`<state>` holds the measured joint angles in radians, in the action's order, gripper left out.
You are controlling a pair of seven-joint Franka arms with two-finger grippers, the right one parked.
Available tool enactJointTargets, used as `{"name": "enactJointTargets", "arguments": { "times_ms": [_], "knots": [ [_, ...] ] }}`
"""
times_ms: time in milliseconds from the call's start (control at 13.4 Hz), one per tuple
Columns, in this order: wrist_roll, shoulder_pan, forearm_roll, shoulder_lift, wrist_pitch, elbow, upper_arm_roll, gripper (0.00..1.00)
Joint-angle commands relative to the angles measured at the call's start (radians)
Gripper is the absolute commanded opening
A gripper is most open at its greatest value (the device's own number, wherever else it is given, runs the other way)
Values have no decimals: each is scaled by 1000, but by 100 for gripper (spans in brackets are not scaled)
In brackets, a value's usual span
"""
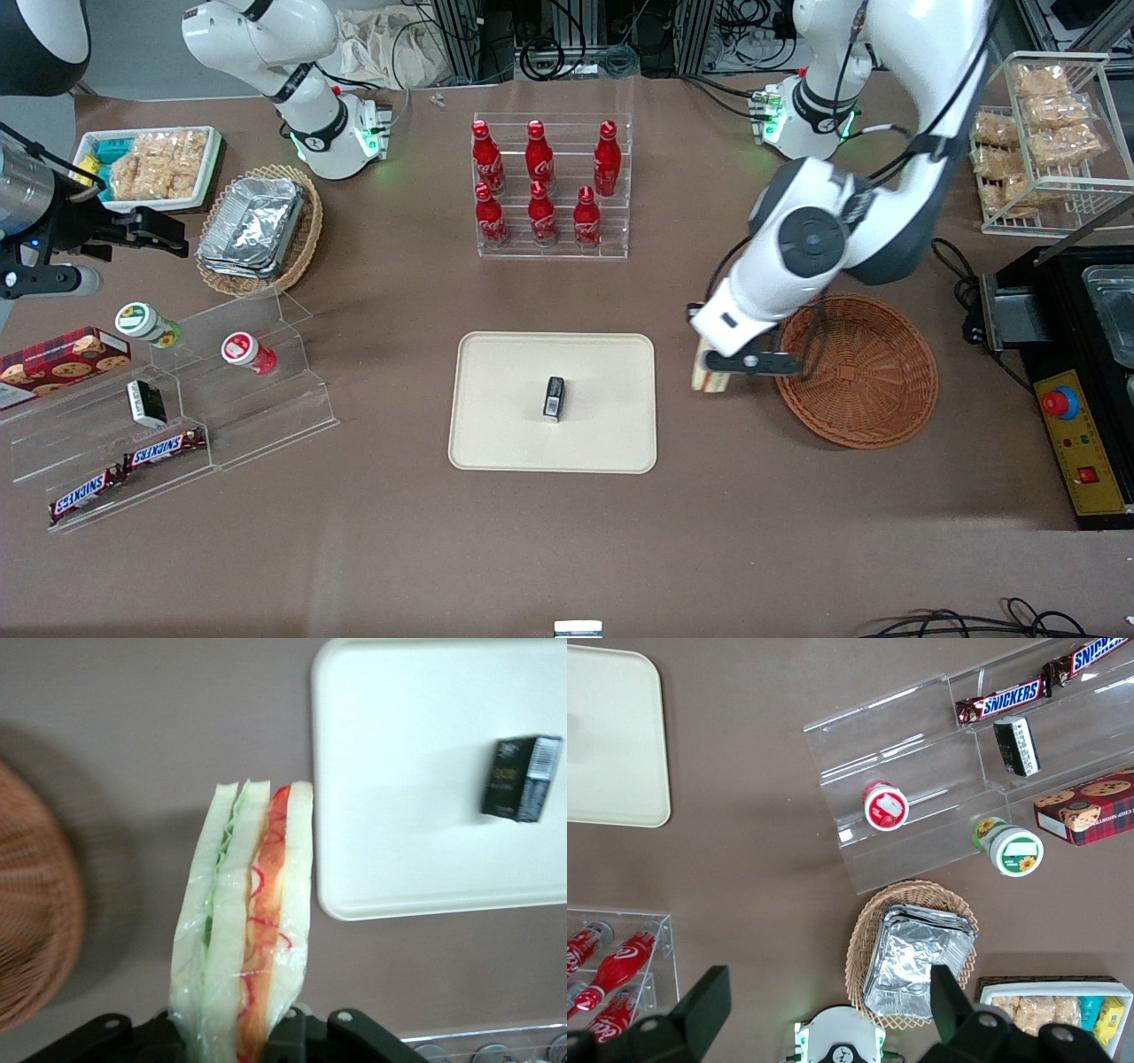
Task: Place sandwich from basket to tray
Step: 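Lift the sandwich and carry it toward the white tray, then lower the sandwich onto the tray beside the black box and release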
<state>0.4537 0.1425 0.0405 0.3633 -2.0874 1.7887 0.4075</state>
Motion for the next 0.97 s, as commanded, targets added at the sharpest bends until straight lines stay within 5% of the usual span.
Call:
{"name": "enactJointTargets", "arguments": {
  "times_ms": [0, 298, 745, 819, 894],
  "knots": [
    [83, 69, 76, 115, -11, -99, -1, 0],
    [293, 137, 303, 284, -42, -218, 1, 0],
    [385, 160, 367, 364, -188, -224, -1, 0],
    [384, 154, 390, 364, -212, -219, -3, 16],
    [384, 149, 406, 365, -250, -204, -4, 56]
  ]
}}
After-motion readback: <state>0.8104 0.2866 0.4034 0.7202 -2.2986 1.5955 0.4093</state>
